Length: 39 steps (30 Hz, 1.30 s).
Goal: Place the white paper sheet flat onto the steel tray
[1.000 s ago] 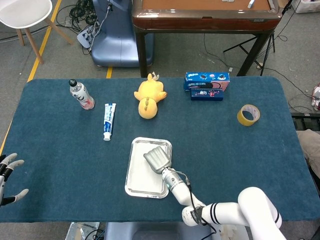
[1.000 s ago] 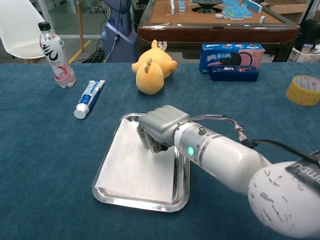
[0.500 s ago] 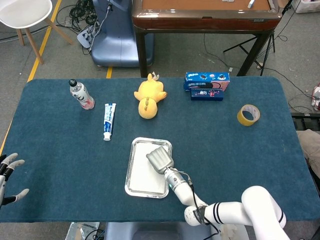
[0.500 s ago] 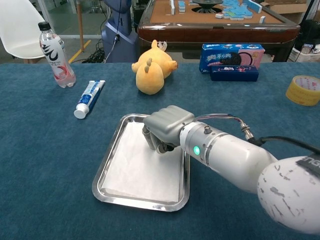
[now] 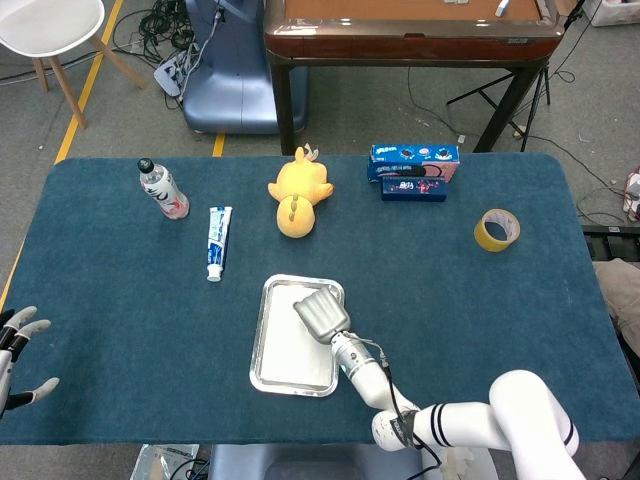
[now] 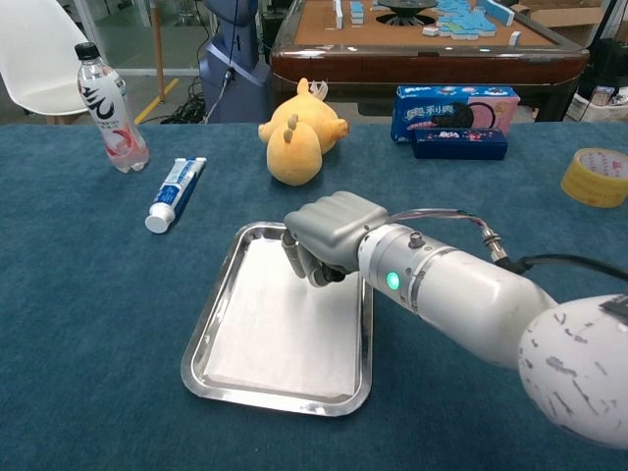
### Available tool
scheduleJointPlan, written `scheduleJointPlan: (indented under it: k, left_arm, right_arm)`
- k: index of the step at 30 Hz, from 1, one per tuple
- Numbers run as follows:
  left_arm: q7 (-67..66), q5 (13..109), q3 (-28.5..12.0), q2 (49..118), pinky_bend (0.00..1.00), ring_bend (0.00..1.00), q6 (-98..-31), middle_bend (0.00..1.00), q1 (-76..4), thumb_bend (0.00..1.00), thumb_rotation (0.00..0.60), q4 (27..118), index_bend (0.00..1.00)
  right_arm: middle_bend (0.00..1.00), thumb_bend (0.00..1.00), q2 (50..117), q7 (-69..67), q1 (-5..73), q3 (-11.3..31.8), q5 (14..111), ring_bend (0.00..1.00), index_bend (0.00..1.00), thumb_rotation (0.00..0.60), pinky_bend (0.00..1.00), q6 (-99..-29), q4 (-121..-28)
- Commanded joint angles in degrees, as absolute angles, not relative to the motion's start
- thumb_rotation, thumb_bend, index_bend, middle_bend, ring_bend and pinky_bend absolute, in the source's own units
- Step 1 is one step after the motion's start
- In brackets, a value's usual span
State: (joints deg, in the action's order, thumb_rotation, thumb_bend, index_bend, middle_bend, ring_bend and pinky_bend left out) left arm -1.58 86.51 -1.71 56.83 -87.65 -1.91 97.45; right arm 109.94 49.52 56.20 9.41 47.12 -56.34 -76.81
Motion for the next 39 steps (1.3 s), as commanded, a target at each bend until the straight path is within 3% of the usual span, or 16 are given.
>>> scheduleJointPlan:
  k: [1, 5, 11, 14, 18, 22, 25, 33, 39]
  left_arm:
    - [-1.70, 86.39, -1.71, 56.94, 0.36, 0.08, -87.47, 0.14, -1.98, 0.02, 0.600, 97.43, 0.26]
    - [-1.90, 86.27, -1.67, 57.10, 0.36, 0.08, -87.21, 0.14, -2.07, 0.02, 0.600, 97.41, 0.26]
    - [-2.20, 85.69, -1.81, 57.37, 0.36, 0.08, -86.74, 0.14, -2.27, 0.02, 0.600, 97.22, 0.26]
    - [-2.47, 85.52, -1.85, 57.55, 0.36, 0.08, -86.62, 0.15, -2.33, 0.02, 0.600, 97.13, 0.26]
    - [-2.88, 85.10, -1.91, 57.80, 0.36, 0.09, -86.34, 0.15, -2.42, 0.02, 0.600, 96.96, 0.26]
    - [-3.09, 84.88, -2.05, 57.91, 0.36, 0.09, -86.41, 0.15, -2.43, 0.02, 0.600, 96.94, 0.26]
    - [-3.26, 84.89, -2.11, 57.90, 0.36, 0.09, -86.68, 0.15, -2.35, 0.02, 0.600, 96.94, 0.26]
    - [-3.91, 86.04, -1.95, 58.11, 0.36, 0.09, -87.81, 0.16, -2.08, 0.02, 0.600, 97.14, 0.26]
    - [-5.80, 87.74, -1.35, 58.86, 0.36, 0.09, -88.65, 0.16, -1.87, 0.02, 0.600, 97.16, 0.26]
  right_arm:
    - [1.00, 1.00, 109.30, 49.12, 55.93, 9.66, 47.70, 1.00, 0.49, 0.600, 1.00, -56.91, -77.54]
    - [1.00, 0.93, 107.65, 48.59, 55.22, 9.66, 49.24, 1.00, 0.48, 0.600, 1.00, -58.39, -79.10]
    - [1.00, 0.69, 102.78, 48.66, 53.59, 9.31, 50.88, 0.99, 0.47, 0.600, 1.00, -60.69, -83.67]
    - [0.98, 0.55, 99.44, 50.01, 53.07, 8.96, 50.24, 0.93, 0.47, 0.600, 1.00, -60.99, -86.93]
    - [0.78, 0.32, 94.05, 53.21, 52.62, 8.18, 47.28, 0.75, 0.47, 0.600, 0.97, -61.10, -92.51]
    - [0.58, 0.12, 88.67, 55.17, 51.80, 6.94, 45.10, 0.59, 0.47, 0.600, 0.84, -62.09, -97.81]
    - [0.48, 0.02, 84.47, 55.73, 50.44, 5.37, 45.39, 0.47, 0.46, 0.600, 0.71, -63.99, -101.57]
    - [0.44, 0.00, 72.39, 55.25, 44.75, -1.28, 52.57, 0.34, 0.46, 0.600, 0.41, -70.08, -110.33]
    - [0.44, 0.00, 66.73, 48.41, 36.97, -5.73, 62.22, 0.34, 0.46, 0.600, 0.38, -77.69, -112.83]
